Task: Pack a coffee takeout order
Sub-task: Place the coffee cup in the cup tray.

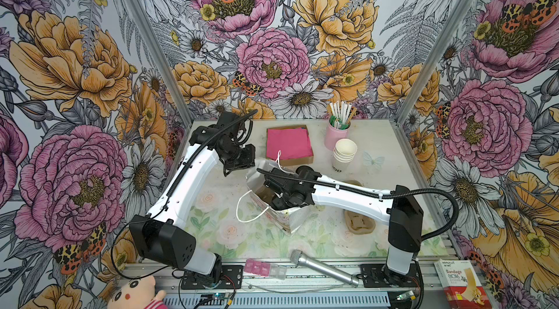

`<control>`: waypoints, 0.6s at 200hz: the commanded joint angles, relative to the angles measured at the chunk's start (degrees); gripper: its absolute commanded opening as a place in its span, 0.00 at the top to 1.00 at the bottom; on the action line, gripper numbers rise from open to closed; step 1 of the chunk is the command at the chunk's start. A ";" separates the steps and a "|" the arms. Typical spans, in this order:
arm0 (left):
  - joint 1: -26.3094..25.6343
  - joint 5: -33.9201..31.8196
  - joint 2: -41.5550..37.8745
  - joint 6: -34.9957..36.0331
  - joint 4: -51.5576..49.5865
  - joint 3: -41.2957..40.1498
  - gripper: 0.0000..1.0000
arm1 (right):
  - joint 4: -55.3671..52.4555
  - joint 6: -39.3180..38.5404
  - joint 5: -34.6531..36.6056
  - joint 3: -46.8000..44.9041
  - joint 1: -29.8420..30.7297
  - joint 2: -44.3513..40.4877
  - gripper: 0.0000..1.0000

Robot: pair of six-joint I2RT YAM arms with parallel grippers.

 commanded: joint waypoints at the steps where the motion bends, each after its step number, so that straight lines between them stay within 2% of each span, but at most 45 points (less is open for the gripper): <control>1: 0.65 -0.23 0.34 0.78 0.54 1.30 1.00 | -1.27 1.47 -1.63 -1.28 0.10 0.29 0.12; 120: 0.48 -0.68 -0.26 0.40 0.56 0.96 1.00 | -1.19 1.60 -1.78 -1.09 0.10 0.37 0.12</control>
